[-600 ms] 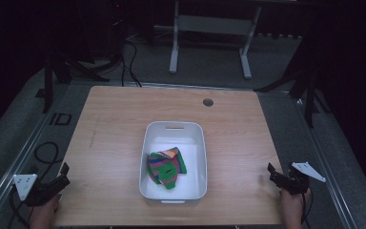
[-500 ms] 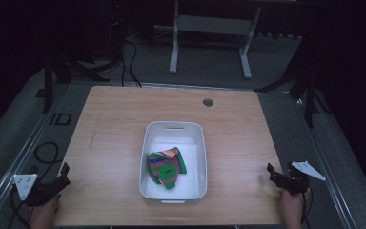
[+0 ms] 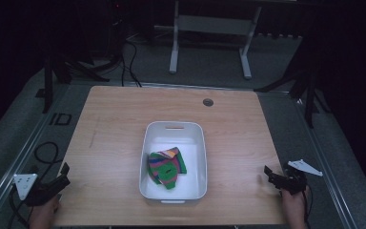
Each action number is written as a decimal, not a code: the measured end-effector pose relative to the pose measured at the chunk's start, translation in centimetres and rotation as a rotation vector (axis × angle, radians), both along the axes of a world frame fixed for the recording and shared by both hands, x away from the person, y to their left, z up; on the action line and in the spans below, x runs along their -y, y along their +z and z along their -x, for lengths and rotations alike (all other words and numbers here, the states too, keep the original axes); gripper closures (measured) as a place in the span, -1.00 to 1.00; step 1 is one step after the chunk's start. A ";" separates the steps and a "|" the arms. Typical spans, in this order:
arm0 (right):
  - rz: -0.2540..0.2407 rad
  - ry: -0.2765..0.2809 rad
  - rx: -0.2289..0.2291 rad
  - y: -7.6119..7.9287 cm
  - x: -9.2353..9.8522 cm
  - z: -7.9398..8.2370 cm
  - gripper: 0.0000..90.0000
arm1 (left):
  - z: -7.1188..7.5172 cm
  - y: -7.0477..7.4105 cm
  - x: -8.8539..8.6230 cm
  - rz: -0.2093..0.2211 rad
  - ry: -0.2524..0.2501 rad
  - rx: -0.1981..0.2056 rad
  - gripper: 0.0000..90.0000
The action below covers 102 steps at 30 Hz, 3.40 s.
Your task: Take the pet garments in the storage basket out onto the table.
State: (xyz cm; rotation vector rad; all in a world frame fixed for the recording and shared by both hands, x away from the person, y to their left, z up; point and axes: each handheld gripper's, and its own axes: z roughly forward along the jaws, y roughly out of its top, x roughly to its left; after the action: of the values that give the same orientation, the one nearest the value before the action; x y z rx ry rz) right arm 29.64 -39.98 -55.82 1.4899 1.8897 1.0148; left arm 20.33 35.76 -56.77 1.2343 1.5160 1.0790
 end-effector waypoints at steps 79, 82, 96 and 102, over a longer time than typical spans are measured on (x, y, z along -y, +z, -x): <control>0.058 1.114 -0.111 10.8 -23.6 -5.0 -0.70 | -0.1 0.0 -0.1 0.010 -0.017 -0.011 -0.98; 0.073 1.130 -0.123 10.6 -24.8 -5.2 -0.70 | -0.1 0.0 -0.1 0.008 -0.018 -0.012 -0.98; 0.151 1.177 -0.174 9.2 -31.2 -6.9 -0.70 | 0.0 0.0 -0.1 0.010 -0.024 -0.009 -0.98; 0.202 1.186 -0.200 8.9 -33.6 -7.2 -0.70 | 0.0 0.0 -0.1 0.012 -0.030 -0.008 -0.98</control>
State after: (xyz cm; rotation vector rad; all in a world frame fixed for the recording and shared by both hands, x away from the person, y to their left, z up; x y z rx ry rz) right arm 36.87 -6.36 -46.94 0.2301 2.9646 1.0584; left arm 20.35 35.89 -56.76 1.2507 1.5034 1.0459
